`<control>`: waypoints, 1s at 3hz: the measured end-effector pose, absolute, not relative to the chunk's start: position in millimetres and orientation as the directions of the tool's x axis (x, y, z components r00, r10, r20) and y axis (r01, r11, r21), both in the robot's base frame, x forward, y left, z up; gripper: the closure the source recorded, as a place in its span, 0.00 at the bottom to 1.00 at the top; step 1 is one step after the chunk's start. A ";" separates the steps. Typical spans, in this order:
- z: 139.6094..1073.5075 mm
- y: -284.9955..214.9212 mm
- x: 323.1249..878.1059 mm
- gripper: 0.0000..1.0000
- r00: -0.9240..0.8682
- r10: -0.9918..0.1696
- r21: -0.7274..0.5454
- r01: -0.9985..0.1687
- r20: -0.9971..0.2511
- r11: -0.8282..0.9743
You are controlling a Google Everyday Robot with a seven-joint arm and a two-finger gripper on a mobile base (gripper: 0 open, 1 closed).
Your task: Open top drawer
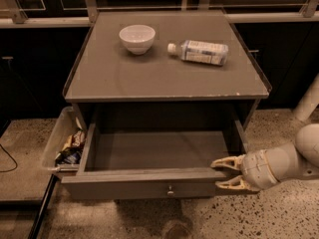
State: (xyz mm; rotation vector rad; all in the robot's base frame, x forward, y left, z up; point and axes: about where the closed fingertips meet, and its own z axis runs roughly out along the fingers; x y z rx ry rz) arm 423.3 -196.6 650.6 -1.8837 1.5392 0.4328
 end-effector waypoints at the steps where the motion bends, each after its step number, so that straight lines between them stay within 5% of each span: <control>1: 650.6 -196.6 423.3 0.67 0.253 -0.738 -0.279 -0.956 -0.625 -0.091; 2: 650.3 -196.3 423.3 0.43 0.253 -0.737 -0.278 -0.956 -0.626 -0.092; 3: 644.6 -200.5 413.0 0.47 0.251 -0.720 -0.257 -0.961 -0.647 -0.103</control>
Offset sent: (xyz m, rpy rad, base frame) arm 0.0018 0.0002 -0.0013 0.0071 0.0069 0.0013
